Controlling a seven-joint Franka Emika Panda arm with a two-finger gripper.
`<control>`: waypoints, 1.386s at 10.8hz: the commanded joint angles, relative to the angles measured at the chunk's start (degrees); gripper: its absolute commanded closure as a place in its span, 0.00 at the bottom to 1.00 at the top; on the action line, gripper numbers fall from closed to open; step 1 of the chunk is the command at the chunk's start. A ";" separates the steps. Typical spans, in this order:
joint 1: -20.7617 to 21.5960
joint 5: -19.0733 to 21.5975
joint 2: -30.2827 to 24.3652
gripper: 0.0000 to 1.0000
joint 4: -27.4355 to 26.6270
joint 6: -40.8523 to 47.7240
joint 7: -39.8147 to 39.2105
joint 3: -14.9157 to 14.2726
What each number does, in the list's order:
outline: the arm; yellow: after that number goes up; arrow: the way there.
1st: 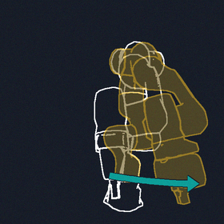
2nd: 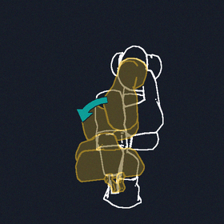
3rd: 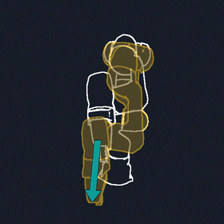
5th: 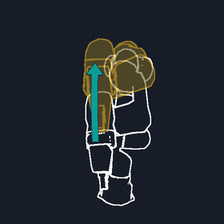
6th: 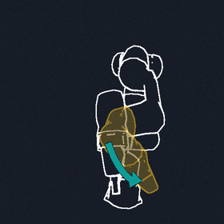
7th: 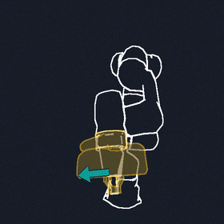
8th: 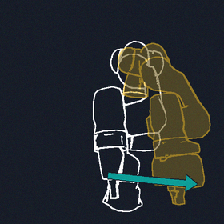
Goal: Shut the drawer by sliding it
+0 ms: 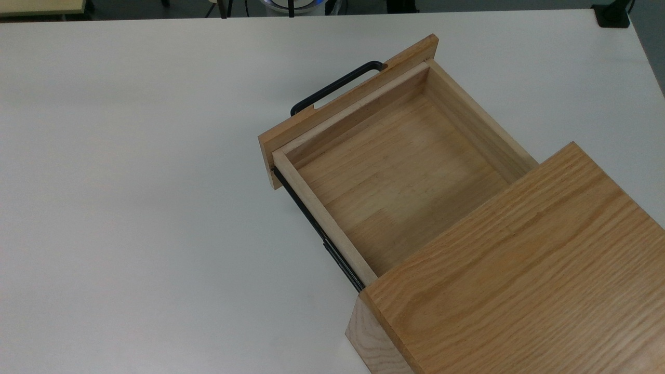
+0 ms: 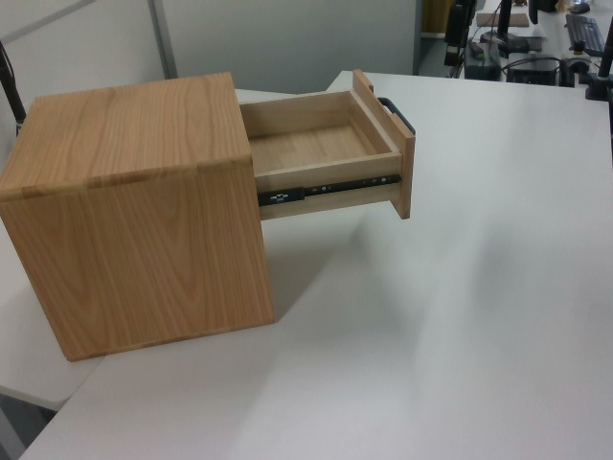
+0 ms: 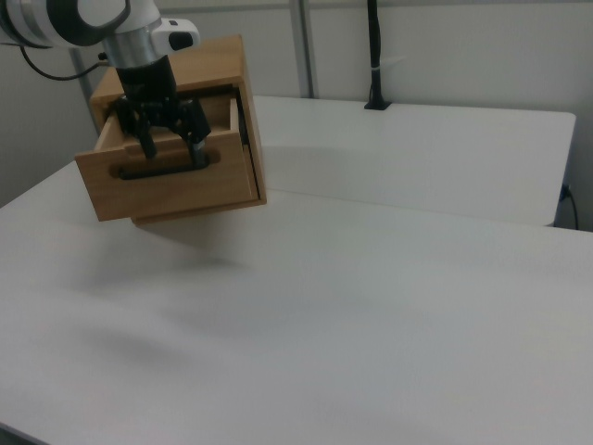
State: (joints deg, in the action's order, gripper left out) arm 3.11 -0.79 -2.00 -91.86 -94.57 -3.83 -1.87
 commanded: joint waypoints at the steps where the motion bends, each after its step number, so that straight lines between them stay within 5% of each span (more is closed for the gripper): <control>1: 0.58 -1.15 -0.81 0.00 -0.51 2.81 -7.49 -0.76; 5: 0.67 -1.15 -0.46 0.00 -2.53 2.90 -22.77 -0.76; 7: 1.02 -1.15 0.15 0.06 -2.71 2.56 -23.07 -0.07; 13: 2.86 -0.45 3.05 0.92 -3.94 -2.69 -15.20 3.27; 15: 2.87 -0.36 4.72 1.00 -4.03 -6.22 -9.38 5.03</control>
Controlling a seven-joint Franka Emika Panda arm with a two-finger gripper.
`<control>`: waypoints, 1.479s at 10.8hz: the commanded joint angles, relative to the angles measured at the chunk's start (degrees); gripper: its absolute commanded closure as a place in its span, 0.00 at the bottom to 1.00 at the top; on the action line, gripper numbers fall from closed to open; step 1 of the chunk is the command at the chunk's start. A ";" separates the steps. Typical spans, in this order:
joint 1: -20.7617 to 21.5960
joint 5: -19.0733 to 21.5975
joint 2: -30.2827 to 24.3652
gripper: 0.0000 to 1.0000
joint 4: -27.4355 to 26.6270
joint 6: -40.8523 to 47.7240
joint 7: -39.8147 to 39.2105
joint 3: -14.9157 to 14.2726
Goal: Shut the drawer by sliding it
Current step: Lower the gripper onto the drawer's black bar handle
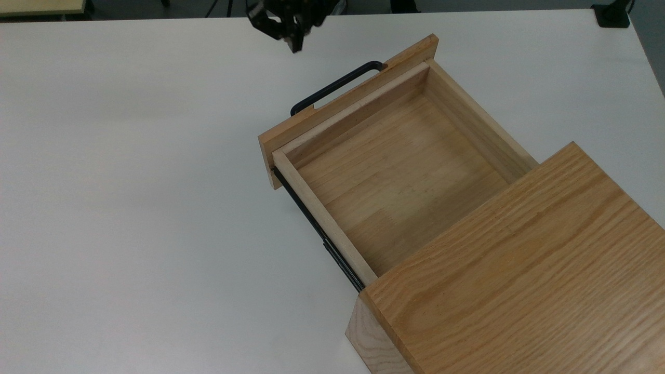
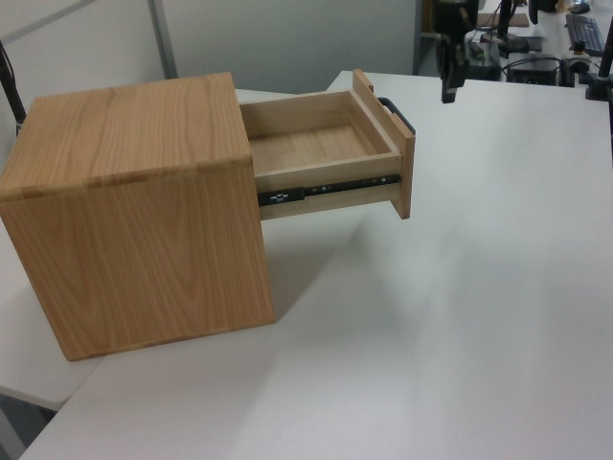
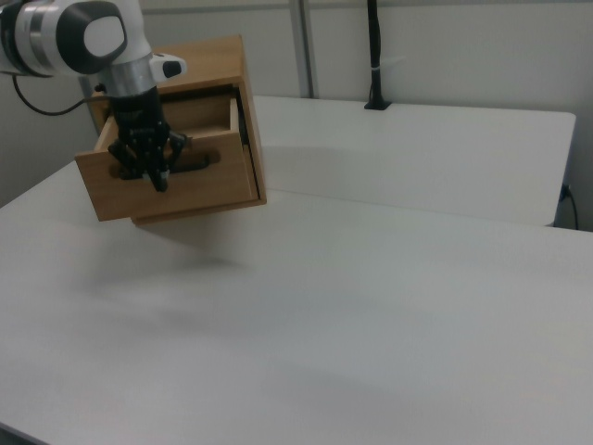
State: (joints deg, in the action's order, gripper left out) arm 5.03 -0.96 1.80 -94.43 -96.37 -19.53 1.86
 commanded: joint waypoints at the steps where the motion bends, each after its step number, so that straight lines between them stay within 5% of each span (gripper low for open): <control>1: 1.30 -0.18 1.79 1.00 -1.72 -5.66 6.79 1.74; 9: 2.70 1.92 6.89 1.00 -0.40 -20.94 28.21 2.27; 16: 4.11 4.12 14.98 1.00 5.74 -36.41 56.50 2.27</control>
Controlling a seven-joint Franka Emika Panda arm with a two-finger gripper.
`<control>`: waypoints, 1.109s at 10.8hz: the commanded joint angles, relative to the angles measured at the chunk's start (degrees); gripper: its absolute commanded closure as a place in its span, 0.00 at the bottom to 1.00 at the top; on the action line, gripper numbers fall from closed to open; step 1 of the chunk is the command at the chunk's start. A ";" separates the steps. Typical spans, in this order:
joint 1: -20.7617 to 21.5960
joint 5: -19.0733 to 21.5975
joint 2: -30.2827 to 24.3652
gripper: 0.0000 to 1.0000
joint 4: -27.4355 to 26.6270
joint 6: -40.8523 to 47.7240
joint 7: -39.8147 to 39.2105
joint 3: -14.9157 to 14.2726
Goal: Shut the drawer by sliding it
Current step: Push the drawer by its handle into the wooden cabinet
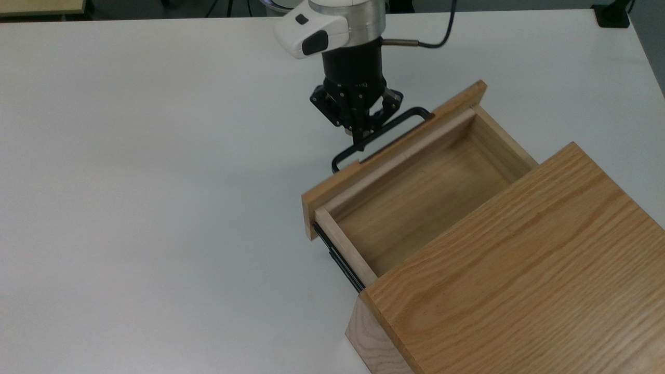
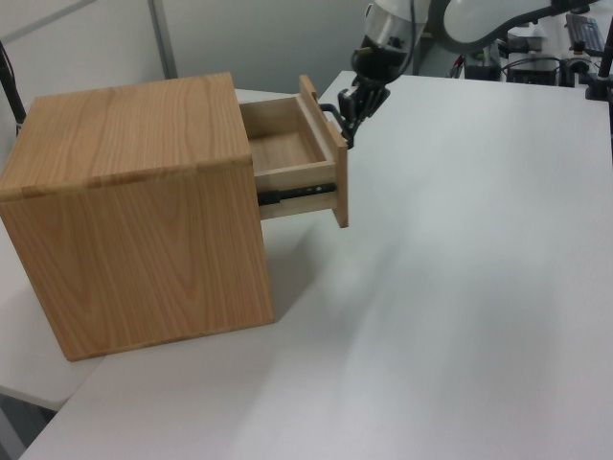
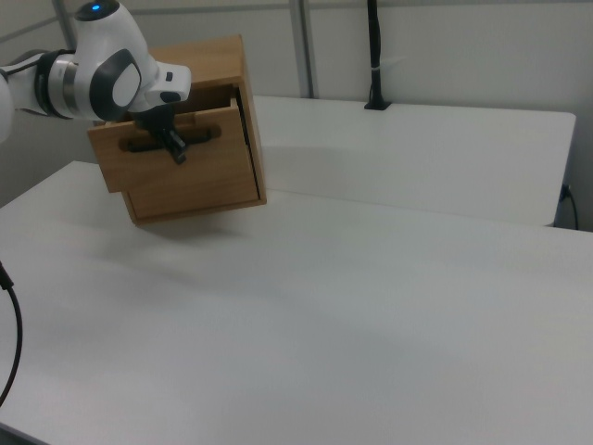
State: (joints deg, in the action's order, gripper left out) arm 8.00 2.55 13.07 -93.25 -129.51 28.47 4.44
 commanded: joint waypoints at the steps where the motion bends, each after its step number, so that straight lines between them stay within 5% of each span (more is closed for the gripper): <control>1: 1.49 0.53 4.50 1.00 5.44 -5.21 11.93 -0.22; 5: 3.51 0.00 9.77 1.00 11.50 -9.17 20.56 -0.22; 12: 4.48 0.09 14.08 1.00 12.39 -21.65 29.97 -0.22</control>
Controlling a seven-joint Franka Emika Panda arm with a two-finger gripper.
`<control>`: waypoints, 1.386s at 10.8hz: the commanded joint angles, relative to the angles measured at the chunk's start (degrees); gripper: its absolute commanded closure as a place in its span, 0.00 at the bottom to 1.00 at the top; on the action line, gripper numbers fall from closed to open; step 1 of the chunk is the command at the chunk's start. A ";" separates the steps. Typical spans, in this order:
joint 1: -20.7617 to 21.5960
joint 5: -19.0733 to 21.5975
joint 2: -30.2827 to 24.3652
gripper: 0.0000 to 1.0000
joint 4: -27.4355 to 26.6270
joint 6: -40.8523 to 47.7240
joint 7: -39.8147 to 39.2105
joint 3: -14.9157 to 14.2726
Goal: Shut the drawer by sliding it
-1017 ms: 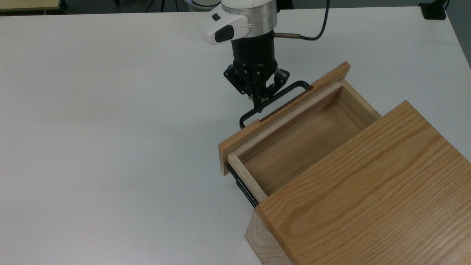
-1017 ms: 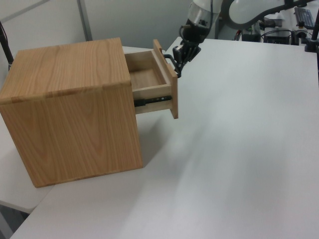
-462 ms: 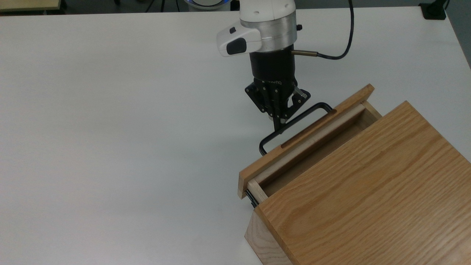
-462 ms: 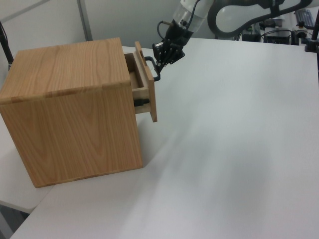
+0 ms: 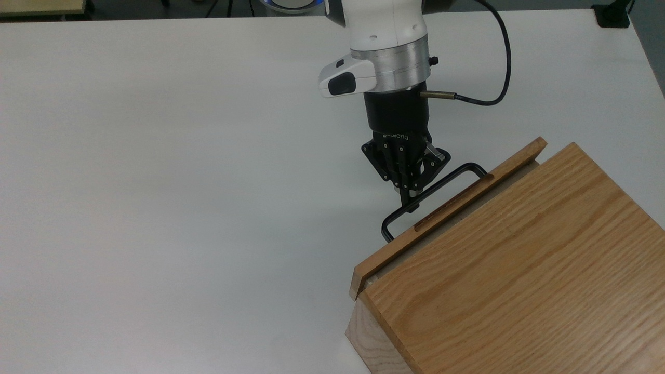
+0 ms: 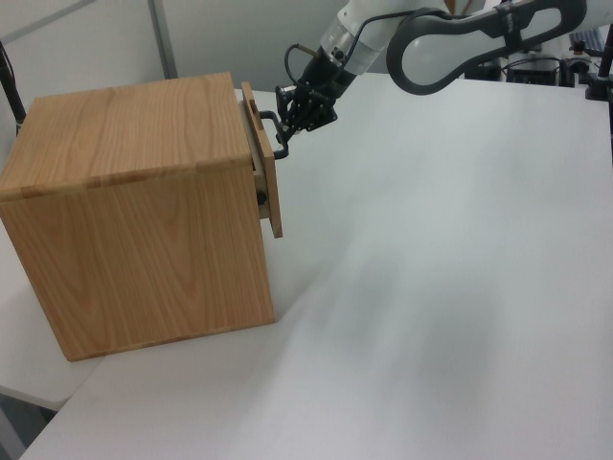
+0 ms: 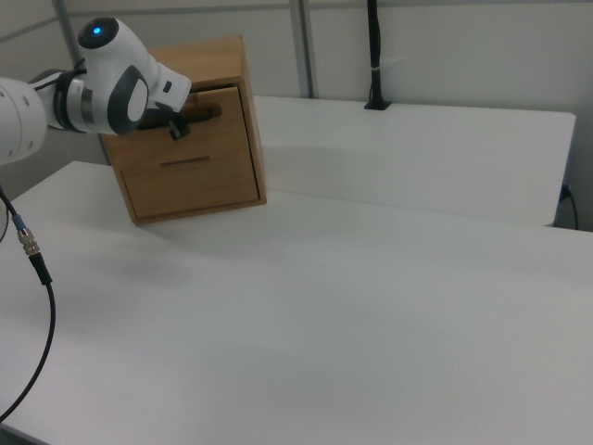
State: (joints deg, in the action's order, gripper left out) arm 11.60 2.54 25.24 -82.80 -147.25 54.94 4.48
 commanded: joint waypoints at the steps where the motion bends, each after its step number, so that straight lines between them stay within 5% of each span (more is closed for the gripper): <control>1: 0.97 0.10 2.35 1.00 1.94 -5.58 4.81 -0.26; 10: 0.89 -0.69 2.10 0.98 2.29 -11.75 6.59 -0.26; 11: -0.16 -0.87 -0.08 0.88 0.90 -10.27 4.84 -0.26; 12: -0.69 -0.70 -3.15 0.44 -1.38 -3.38 0.38 -0.26; 13: -1.74 0.00 -4.66 0.16 -1.32 4.26 -3.40 -0.18; 15: -2.89 0.01 -8.08 0.00 -1.14 15.62 -5.63 -0.18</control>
State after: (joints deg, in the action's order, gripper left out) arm 9.89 2.01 23.12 -82.34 -142.84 53.03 4.31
